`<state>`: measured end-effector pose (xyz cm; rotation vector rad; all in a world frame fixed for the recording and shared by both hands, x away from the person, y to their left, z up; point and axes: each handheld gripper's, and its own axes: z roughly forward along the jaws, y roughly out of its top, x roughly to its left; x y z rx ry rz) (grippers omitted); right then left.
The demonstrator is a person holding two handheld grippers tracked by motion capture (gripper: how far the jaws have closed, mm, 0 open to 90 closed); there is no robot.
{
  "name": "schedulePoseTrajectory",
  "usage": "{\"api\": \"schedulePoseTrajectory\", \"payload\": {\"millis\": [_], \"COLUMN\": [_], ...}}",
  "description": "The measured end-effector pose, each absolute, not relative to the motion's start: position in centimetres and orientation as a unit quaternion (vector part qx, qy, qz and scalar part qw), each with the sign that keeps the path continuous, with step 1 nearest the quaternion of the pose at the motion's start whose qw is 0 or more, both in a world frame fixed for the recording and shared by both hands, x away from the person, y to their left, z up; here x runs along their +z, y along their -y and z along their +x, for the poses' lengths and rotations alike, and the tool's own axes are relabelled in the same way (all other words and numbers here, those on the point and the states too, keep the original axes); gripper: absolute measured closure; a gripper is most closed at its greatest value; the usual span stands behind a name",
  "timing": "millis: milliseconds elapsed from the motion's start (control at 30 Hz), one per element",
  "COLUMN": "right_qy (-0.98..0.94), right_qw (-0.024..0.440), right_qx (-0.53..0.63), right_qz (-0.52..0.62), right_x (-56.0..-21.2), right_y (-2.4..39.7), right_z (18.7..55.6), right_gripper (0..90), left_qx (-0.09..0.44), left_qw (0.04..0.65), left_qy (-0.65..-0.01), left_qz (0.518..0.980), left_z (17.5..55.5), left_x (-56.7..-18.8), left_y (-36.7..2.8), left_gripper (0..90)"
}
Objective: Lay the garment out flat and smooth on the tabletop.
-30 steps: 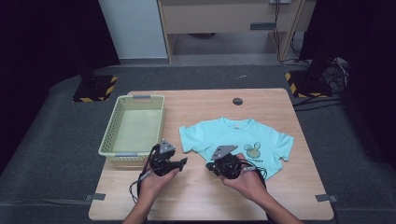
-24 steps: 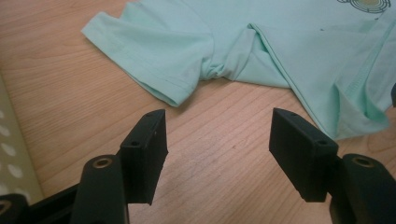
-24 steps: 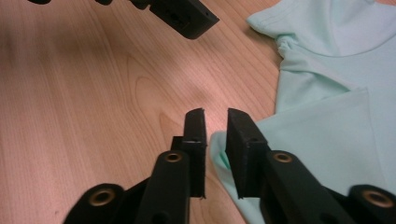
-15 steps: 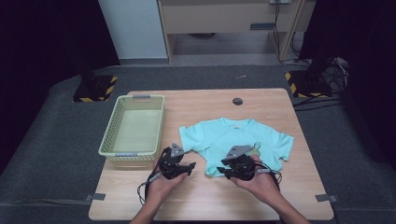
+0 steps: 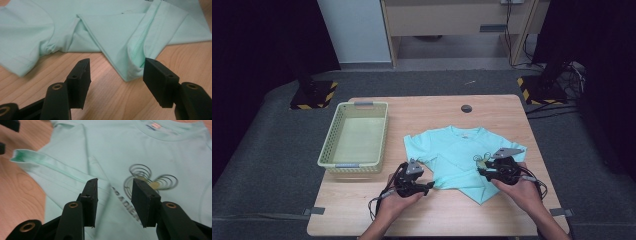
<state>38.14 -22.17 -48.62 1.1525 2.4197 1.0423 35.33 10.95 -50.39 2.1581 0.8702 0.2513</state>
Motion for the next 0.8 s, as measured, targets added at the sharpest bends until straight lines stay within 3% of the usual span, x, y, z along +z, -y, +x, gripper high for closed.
{"api": "schedulePoseTrajectory", "payload": {"millis": [500,700,800], "right_qy": [-0.799,-0.798,-0.798], "right_qw": [0.135,0.136,0.137], "right_qx": [0.37,0.37,0.37], "right_qz": [0.455,0.456,0.456], "right_x": [-49.1,-49.2,-49.2], "right_y": [27.0,27.2,27.2], "right_z": [38.6,38.5,38.5], "right_gripper": [54.0,54.0,54.0], "left_qx": [0.087,0.089,0.091], "left_qw": [0.369,0.358,0.362], "left_qy": [-0.283,-0.276,-0.272], "left_qz": [0.881,0.888,0.887], "left_z": [35.3,35.5,35.5], "left_x": [-51.8,-52.1,-51.6], "left_y": [-7.9,-7.7,-7.9], "left_gripper": [34.7,52.4,68.4]}}
